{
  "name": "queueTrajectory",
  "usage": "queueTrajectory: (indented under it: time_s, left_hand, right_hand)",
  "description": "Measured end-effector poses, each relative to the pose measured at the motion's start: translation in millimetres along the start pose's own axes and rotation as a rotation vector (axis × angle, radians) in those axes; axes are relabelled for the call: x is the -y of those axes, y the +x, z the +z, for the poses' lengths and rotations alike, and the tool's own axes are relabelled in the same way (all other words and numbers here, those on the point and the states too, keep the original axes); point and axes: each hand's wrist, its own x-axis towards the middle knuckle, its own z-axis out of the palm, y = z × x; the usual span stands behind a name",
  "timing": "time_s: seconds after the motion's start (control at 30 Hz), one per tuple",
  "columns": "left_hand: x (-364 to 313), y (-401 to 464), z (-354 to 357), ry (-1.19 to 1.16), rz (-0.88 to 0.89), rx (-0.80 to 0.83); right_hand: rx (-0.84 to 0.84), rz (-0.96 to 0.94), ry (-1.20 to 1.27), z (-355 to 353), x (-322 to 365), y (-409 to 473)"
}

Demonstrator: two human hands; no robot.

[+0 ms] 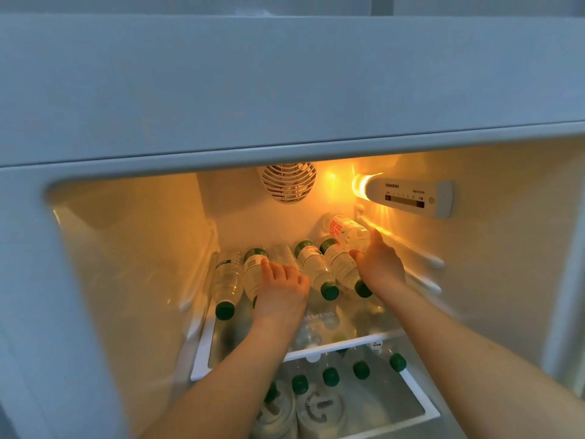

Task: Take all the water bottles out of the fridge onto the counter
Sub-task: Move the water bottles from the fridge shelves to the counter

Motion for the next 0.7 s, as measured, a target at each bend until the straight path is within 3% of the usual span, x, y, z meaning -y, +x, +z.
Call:
queueTrajectory:
  time_s: [0.37,0.7]
  left_hand:
    - [10.8,-20.4,-22.7,-0.152,0.159,-0.106]
    - [35.4,-49.5,-79.3,-0.432,0.043,-0.244]
  right_hand:
    - [-0.192,-0.132,0.242,-50.4,24.8,-37.9]
    - [-0.354,-0.273,0.215,-103.5,56.6,-70.0]
